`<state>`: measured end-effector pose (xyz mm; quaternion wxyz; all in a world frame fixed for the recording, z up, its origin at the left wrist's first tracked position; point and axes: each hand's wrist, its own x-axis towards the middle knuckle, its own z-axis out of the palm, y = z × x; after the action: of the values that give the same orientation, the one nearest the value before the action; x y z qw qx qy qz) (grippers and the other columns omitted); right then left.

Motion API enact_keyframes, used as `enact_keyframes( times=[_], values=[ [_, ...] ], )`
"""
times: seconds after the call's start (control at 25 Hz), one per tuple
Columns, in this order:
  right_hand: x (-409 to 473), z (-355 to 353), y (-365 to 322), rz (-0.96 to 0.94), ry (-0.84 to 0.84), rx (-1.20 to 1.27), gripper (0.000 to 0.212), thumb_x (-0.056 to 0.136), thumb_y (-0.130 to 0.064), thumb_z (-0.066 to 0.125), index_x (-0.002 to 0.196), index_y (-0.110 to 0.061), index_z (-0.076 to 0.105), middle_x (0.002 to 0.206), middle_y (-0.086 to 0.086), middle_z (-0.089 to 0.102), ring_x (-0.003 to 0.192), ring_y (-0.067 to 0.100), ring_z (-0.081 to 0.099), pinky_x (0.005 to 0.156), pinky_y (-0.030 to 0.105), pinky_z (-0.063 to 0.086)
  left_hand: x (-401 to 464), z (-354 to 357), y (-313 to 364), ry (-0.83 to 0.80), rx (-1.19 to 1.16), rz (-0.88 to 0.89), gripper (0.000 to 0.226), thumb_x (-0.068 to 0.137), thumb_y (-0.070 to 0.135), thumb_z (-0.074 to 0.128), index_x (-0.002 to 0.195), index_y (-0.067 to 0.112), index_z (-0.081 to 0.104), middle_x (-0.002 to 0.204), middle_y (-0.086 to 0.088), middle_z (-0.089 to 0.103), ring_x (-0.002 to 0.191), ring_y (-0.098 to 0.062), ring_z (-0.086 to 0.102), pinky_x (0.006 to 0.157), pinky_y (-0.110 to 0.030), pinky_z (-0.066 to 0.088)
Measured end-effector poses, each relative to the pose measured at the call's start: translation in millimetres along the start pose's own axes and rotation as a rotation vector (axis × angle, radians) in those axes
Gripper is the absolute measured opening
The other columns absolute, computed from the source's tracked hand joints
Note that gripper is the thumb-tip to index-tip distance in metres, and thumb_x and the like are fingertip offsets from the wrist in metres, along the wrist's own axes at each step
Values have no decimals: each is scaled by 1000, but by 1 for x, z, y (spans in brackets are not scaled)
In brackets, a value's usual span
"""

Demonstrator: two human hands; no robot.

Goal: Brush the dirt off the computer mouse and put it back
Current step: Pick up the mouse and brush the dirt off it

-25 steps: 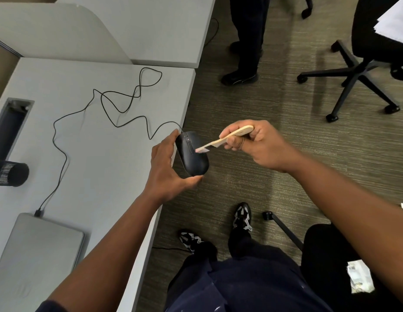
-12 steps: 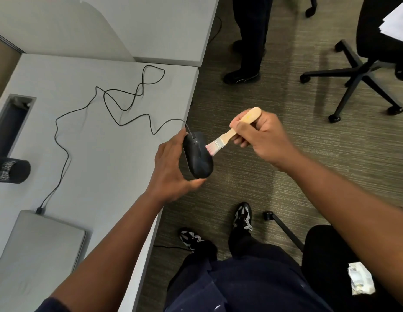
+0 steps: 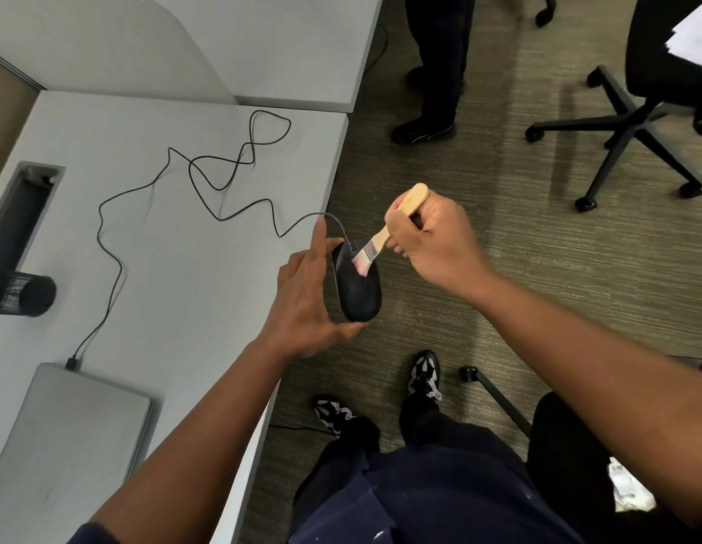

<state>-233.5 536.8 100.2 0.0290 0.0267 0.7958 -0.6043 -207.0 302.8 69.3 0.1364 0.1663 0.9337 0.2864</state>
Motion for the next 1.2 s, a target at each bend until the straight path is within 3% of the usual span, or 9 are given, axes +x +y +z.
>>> enact_keyframes(
  times=[0.2,0.36,0.48,0.52,0.6,0.72,0.92,1.04,1.2],
  values=[
    [-3,5,4,6,79,27,17,102,-29,61,87,-24,66,74,3,75,70,26,72,65,55,59,-1,1,-1,-29,21,-16,157,59,51,99,168,34,-13,157,18,33,141,-14,31,114,-46,34],
    [-4,8,10,-26,134,7,14,103,-28,60,94,-22,69,78,8,74,71,32,70,64,54,56,-3,5,1,-46,11,-9,156,58,61,90,167,38,-20,161,11,37,142,-16,34,113,-41,30],
    [-5,5,10,-47,225,51,12,105,-29,60,97,-35,66,82,14,73,74,39,67,64,57,54,-1,5,2,-54,1,11,154,60,64,87,164,43,-26,162,9,39,141,-14,35,113,-37,24],
    [-4,2,9,-24,254,97,13,105,-31,59,96,-39,66,81,12,73,73,39,67,64,57,56,0,4,2,-53,3,14,154,60,63,87,163,43,-26,162,9,39,141,-14,36,113,-37,25],
    [-1,-4,7,50,262,174,14,102,-33,59,92,-38,67,71,-3,70,64,23,65,60,47,55,1,3,1,-44,2,11,154,60,64,87,164,44,-25,162,12,37,140,-13,35,112,-40,29],
    [1,-10,7,156,111,225,9,95,-25,61,92,-25,70,63,-3,69,58,8,63,53,28,52,2,3,2,-44,-6,9,153,58,65,86,162,47,-25,159,15,36,139,-12,34,110,-42,31],
    [-2,-15,3,152,-163,139,11,93,-12,67,102,-19,69,78,2,78,68,12,72,65,25,61,4,1,2,-86,-5,16,160,59,54,96,158,52,-30,161,6,39,137,-16,43,109,-42,42],
    [-2,-16,-1,38,-270,13,3,99,-22,67,100,-19,68,83,2,79,75,18,77,69,36,65,4,0,2,-111,-27,25,164,62,44,100,156,53,-34,162,4,39,133,-21,54,101,-42,54],
    [1,-13,-4,-30,-335,-58,4,96,-22,66,96,-19,68,83,7,77,78,28,74,75,53,61,3,-2,3,-164,-35,28,169,63,33,103,157,49,-36,170,-2,33,141,-26,52,101,-46,57]
  ],
)
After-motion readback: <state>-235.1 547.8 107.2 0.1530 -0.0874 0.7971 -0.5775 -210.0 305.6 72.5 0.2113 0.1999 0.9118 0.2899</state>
